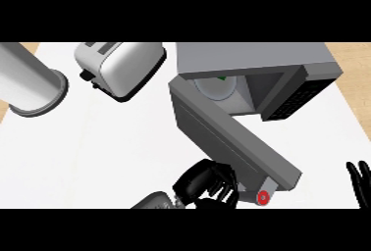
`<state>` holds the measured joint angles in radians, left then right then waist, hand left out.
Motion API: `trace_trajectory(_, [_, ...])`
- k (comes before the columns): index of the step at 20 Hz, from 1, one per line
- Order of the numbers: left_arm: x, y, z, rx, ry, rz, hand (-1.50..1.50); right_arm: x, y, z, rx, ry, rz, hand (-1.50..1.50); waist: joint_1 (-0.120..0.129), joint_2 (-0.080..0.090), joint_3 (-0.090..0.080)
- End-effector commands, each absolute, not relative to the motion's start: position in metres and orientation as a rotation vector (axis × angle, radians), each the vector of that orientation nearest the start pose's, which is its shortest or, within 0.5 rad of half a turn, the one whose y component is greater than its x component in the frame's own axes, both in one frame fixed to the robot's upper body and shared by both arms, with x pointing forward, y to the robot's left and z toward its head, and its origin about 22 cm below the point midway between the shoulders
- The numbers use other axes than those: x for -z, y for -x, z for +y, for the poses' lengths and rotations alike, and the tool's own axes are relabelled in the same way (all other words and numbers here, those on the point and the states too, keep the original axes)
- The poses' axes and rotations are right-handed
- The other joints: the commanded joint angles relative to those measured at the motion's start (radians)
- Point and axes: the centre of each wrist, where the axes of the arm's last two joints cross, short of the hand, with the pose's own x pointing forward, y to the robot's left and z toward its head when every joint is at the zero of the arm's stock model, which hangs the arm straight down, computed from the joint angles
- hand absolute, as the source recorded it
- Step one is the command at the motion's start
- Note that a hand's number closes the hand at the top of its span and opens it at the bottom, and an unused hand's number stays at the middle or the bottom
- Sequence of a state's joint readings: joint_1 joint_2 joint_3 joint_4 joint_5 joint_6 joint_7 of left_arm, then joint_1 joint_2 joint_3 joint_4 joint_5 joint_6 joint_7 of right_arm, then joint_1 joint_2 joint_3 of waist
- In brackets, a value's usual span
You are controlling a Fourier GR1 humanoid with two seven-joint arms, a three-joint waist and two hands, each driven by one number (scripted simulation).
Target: Pick up the milk, place it into the microwave and close the microwave
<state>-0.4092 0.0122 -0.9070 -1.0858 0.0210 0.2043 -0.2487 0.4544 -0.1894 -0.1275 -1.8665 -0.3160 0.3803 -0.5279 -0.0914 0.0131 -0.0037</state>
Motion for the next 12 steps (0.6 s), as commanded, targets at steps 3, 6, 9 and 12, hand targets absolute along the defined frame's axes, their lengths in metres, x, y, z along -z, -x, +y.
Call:
trace_trajectory(3, [0.031, -0.248, 0.014, 0.863, 0.341, -1.664, 1.5, -0.035, -0.129, -0.322, -0.054, -0.221, -2.05, -1.5, -0.067, 0.012, -0.003])
trace_trajectory(6, [0.016, -0.252, 0.014, 0.647, 0.388, -1.75, 1.5, -0.042, -0.132, -0.328, -0.079, -0.243, -2.06, -1.5, -0.087, 0.024, -0.007])
trace_trajectory(9, [0.0, -0.259, 0.009, 0.544, 0.4, -1.844, -1.5, -0.051, -0.135, -0.326, -0.098, -0.225, -2.102, -1.5, -0.112, 0.023, -0.008])
trace_trajectory(12, [-0.007, -0.268, 0.006, 0.524, 0.388, -1.867, -1.5, -0.05, -0.138, -0.32, -0.073, -0.297, -2.092, -1.5, -0.134, 0.033, -0.005])
